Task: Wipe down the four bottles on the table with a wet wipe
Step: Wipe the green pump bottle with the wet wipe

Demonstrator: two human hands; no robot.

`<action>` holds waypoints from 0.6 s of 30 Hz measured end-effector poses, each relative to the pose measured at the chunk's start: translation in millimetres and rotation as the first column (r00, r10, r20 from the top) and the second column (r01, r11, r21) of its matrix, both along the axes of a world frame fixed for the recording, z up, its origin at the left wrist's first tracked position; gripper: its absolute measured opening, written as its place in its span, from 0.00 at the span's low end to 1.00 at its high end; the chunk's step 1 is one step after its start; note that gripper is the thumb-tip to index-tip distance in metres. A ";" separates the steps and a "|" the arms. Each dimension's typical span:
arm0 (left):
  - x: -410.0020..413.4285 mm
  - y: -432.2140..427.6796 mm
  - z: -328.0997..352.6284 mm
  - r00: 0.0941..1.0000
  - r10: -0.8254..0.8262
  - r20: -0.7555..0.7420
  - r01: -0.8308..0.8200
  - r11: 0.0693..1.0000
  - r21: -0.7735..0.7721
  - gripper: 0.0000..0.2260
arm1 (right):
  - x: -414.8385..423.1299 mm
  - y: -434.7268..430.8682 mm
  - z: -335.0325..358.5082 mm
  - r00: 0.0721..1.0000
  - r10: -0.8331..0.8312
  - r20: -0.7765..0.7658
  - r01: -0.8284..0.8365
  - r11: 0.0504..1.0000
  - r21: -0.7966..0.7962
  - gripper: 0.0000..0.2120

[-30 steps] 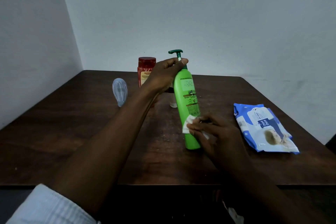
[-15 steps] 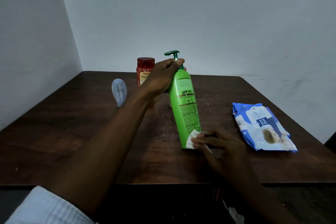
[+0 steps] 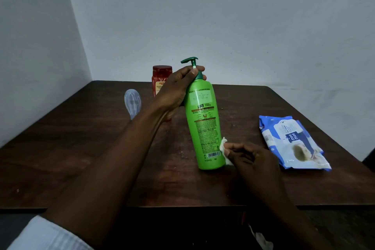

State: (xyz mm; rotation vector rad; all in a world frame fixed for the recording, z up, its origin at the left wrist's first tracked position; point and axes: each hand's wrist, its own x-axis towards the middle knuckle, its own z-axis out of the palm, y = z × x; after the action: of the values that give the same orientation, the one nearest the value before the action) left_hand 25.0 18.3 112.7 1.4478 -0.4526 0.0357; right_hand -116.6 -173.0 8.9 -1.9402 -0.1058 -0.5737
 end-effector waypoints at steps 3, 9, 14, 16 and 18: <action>1.6 -0.8 -8.0 1.000 -0.026 -0.003 0.025 0.997 -0.069 0.10 | -8.0 4.8 -5.2 0.993 0.026 0.112 -0.019 0.998 -0.059 0.10; 1.5 -2.3 -12.3 0.998 -0.056 0.011 0.057 0.991 -0.122 0.10 | -4.9 14.7 4.2 0.965 0.056 0.255 -0.020 0.990 -0.140 0.12; -1.1 -1.5 -10.2 0.997 -0.079 0.020 0.081 0.990 -0.115 0.09 | 22.1 19.9 36.7 0.956 0.057 0.289 -0.018 0.990 -0.138 0.07; -1.9 -0.2 -10.1 0.996 -0.086 0.015 0.087 0.988 -0.126 0.09 | 34.8 23.1 51.3 0.953 0.051 0.299 -0.004 0.988 -0.154 0.06; -3.2 1.2 -8.9 0.995 -0.102 0.006 0.102 0.986 -0.132 0.09 | 45.4 27.5 65.7 0.947 0.044 0.318 0.003 0.989 -0.146 0.05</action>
State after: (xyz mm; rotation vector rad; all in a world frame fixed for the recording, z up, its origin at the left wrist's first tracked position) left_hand 21.9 19.5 103.7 1.2927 -0.5141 -0.0161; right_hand -71.2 -145.5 74.7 -1.9681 -0.3830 -0.8859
